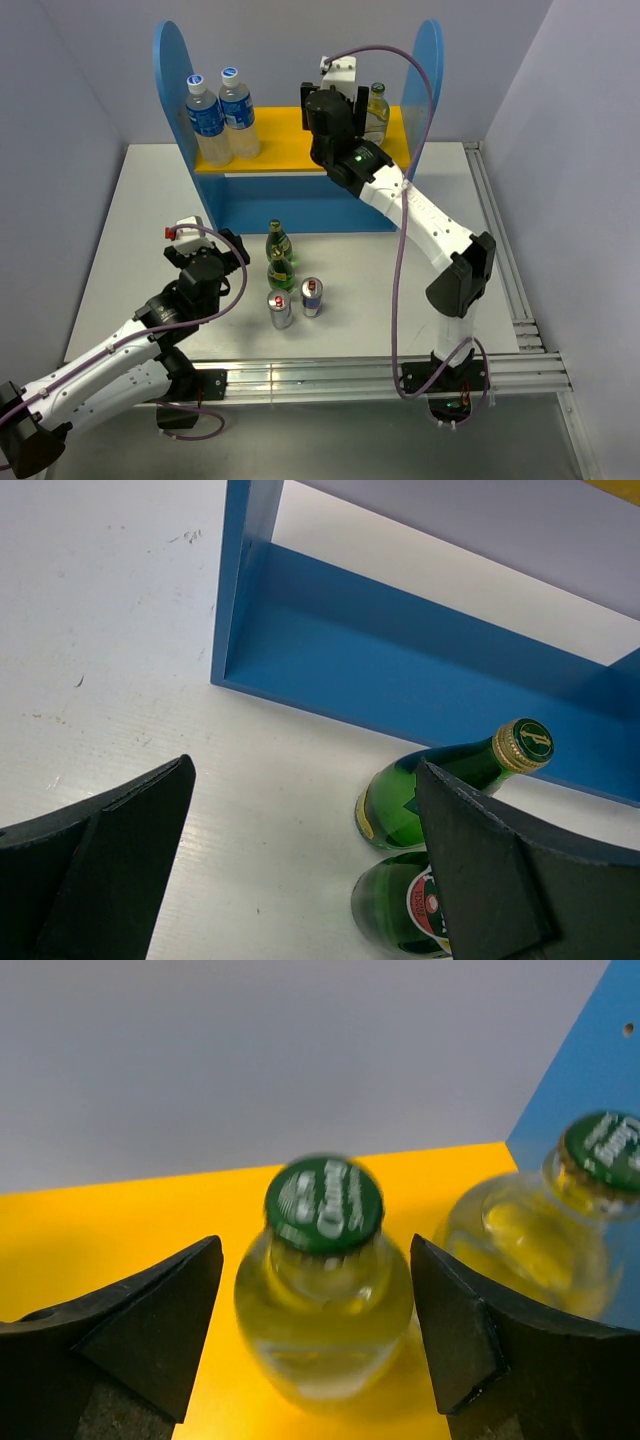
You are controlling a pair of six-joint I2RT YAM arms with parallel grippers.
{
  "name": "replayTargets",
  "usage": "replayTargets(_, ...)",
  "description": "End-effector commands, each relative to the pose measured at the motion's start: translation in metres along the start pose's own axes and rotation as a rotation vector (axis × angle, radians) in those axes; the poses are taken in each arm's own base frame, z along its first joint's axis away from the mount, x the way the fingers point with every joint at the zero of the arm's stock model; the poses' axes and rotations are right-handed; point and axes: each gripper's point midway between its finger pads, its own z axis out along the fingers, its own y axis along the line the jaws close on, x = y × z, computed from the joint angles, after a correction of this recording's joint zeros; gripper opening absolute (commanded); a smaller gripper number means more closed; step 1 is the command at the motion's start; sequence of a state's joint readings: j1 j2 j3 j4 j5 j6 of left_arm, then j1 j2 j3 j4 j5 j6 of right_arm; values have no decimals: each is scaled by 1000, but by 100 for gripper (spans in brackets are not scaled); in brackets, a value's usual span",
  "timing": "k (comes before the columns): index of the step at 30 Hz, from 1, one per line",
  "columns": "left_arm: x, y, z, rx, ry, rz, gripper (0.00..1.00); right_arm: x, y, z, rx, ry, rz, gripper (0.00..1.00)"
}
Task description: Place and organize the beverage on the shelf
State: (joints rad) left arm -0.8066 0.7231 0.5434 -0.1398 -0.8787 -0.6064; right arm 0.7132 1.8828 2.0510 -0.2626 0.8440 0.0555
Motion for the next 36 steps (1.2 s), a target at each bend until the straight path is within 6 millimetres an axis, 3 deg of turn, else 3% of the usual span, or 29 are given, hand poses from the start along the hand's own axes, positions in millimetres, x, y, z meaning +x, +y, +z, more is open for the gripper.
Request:
replayTargets(1, -4, -2, -1, 9, -13, -29, 99, -44, -11, -34, -8, -81, 111, 83)
replayTargets(7, -5, -2, -1, 9, -13, -30, 98, -51, -24, -62, 3, -100, 141, 85)
replayTargets(12, -4, -1, 0, 3, -13, -28, 99, -43, -30, -76, 21, -81, 139, 85)
replayTargets(16, -3, -2, -1, 8, -7, -27, 99, -42, -45, -101, 9, -72, 192, 85)
replayTargets(17, -2, -3, -1, 13, -2, -25, 99, -28, -45, -106, 6, -53, 176, 85)
replayTargets(18, -1, -4, -1, 18, 6, -26, 99, -23, -41, -117, -18, -46, 181, 85)
replayTargets(19, -2, -6, -1, 24, 9, -29, 99, -28, -51, -130, -29, -55, 228, 85)
replayTargets(20, 0, -6, -1, 26, 17, -26, 99, -8, -51, -135, -31, -34, 206, 85)
replayTargets(22, 1, -13, -2, 60, 34, -33, 99, -4, -55, -160, -82, -26, 269, 85)
replayTargets(23, 3, -16, -3, 73, 43, -33, 99, 18, -56, -166, -90, -1, 243, 85)
replayTargets(25, 5, -24, -5, 113, 66, -36, 99, 29, -57, -186, -141, 18, 303, 85)
replayTargets(26, 7, -27, -6, 124, 74, -37, 99, 51, -57, -190, -154, 53, 271, 85)
replayTargets(28, 9, -38, -10, 181, 94, -33, 99, 74, -58, -201, -180, 97, 279, 85)
replayTargets(36, 34, -85, -22, 315, 149, 57, 99, 125, -72, -211, -173, 173, 230, 84)
